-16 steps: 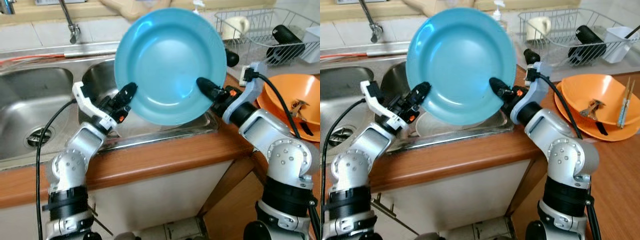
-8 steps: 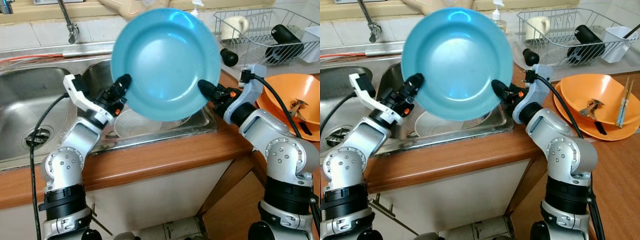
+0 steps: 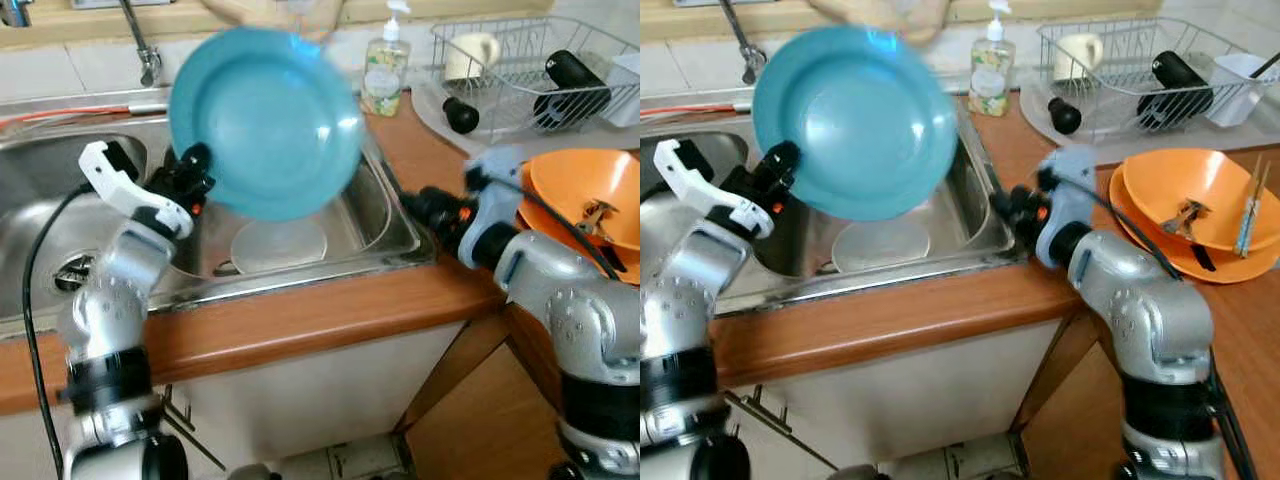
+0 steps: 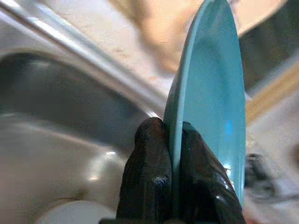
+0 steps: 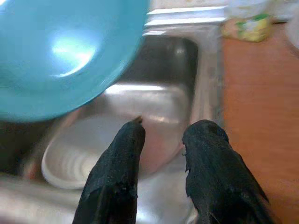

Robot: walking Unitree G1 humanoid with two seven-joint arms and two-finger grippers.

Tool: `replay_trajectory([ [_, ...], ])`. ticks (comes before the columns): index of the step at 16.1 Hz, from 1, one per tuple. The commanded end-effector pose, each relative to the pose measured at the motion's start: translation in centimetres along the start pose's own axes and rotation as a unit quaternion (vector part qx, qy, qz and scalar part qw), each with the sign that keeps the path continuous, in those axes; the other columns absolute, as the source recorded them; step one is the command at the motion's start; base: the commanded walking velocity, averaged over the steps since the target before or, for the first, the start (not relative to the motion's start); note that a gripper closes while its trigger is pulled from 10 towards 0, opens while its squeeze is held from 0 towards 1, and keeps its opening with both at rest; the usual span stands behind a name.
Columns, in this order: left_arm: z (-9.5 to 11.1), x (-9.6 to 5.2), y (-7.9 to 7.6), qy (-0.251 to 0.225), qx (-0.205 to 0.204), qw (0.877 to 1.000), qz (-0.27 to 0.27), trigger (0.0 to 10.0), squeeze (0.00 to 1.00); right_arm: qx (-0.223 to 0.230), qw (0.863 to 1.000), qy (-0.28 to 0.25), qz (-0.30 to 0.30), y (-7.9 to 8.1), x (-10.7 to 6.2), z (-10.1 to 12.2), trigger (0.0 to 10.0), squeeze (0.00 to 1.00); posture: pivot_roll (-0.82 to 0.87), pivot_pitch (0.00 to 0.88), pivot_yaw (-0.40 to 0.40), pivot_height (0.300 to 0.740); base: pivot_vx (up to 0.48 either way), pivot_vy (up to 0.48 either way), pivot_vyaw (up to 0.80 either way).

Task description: Kitchen organization

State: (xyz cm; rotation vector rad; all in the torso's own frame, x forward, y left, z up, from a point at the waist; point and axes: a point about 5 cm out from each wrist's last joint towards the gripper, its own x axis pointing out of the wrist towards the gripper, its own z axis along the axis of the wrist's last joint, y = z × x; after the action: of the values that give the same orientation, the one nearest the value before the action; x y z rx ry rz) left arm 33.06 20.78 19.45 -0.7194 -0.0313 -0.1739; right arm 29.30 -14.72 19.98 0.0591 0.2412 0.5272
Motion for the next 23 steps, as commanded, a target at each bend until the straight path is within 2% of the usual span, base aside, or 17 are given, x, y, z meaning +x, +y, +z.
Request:
replay_trajectory([
  [1,0.3,0.5,-0.1,-0.001,0.009,1.000,0.011,0.0,0.00,-0.017,1.000,0.003,0.016,0.6,-0.1,0.2,10.0,0.00,-0.01,0.000,0.030,0.740,0.000,0.000,0.00],
  [3,-0.8,1.2,0.6,0.047,0.044,0.997,0.043,0.0,0.00,-0.044,0.998,0.011,0.034,1.1,-0.1,0.1,10.0,0.00,-0.02,0.000,0.030,0.740,0.000,0.000,0.00],
  [5,-2.0,2.3,1.1,0.087,0.049,0.992,0.075,0.0,0.00,-0.068,0.996,0.019,0.046,1.5,-0.2,0.0,10.0,0.00,-0.02,0.000,0.033,0.740,0.000,0.000,0.00],
  [8,-3.4,3.4,1.6,0.137,0.083,0.982,0.099,0.0,0.00,-0.080,0.995,0.024,0.051,1.7,-0.4,-0.2,10.0,0.00,-0.03,0.000,0.042,0.740,0.000,0.000,0.00],
  [9,-3.7,3.5,1.8,0.150,0.088,0.979,0.108,5.0,0.00,-0.081,0.995,0.025,0.052,1.7,-0.5,-0.2,10.0,0.00,-0.03,0.000,0.044,0.740,0.000,0.000,0.00],
  [10,-3.9,3.6,1.9,0.157,0.093,0.976,0.115,5.0,0.00,-0.082,0.995,0.026,0.052,1.8,-0.5,-0.3,10.0,0.00,-0.03,0.000,0.045,0.740,0.000,0.000,0.00],
  [11,-4.3,3.8,2.1,0.167,0.099,0.973,0.126,10.0,0.00,-0.083,0.995,0.027,0.053,1.8,-0.5,-0.3,10.0,0.00,-0.04,0.000,0.046,0.740,0.000,0.000,0.00],
  [13,-4.5,4.1,2.3,0.174,0.104,0.971,0.130,10.0,0.00,-0.085,0.994,0.028,0.055,1.8,-0.5,-0.4,10.0,0.00,-0.04,0.000,0.046,0.740,0.000,0.000,0.00],
  [14,-5.1,4.1,2.5,0.197,0.116,0.964,0.135,10.0,0.36,-0.087,0.994,0.031,0.053,1.9,-0.6,-0.5,10.0,0.00,-0.04,0.000,0.047,0.740,0.000,0.000,0.00],
  [15,-5.4,4.1,2.7,0.207,0.120,0.961,0.138,10.0,0.68,-0.088,0.994,0.032,0.053,1.9,-0.6,-0.6,10.0,0.00,-0.04,0.000,0.048,0.740,0.000,0.000,0.00],
  [16,-5.4,4.1,2.7,0.206,0.122,0.961,0.136,10.0,0.79,-0.088,0.994,0.032,0.052,1.9,-0.6,-0.6,10.0,0.00,-0.04,0.000,0.048,0.740,0.000,0.000,0.00],
  [17,-5.3,4.1,2.7,0.202,0.136,0.961,0.130,10.0,1.00,-0.087,0.995,0.034,0.048,1.8,-0.6,-0.6,10.0,0.00,-0.04,0.000,0.048,0.740,0.000,0.000,0.00],
  [23,-5.4,4.3,2.8,0.202,0.142,0.961,0.126,10.0,1.00,-0.086,0.995,0.036,0.043,1.7,-0.6,-0.8,10.0,0.00,-0.04,0.000,0.047,0.740,0.000,0.000,0.00],
])
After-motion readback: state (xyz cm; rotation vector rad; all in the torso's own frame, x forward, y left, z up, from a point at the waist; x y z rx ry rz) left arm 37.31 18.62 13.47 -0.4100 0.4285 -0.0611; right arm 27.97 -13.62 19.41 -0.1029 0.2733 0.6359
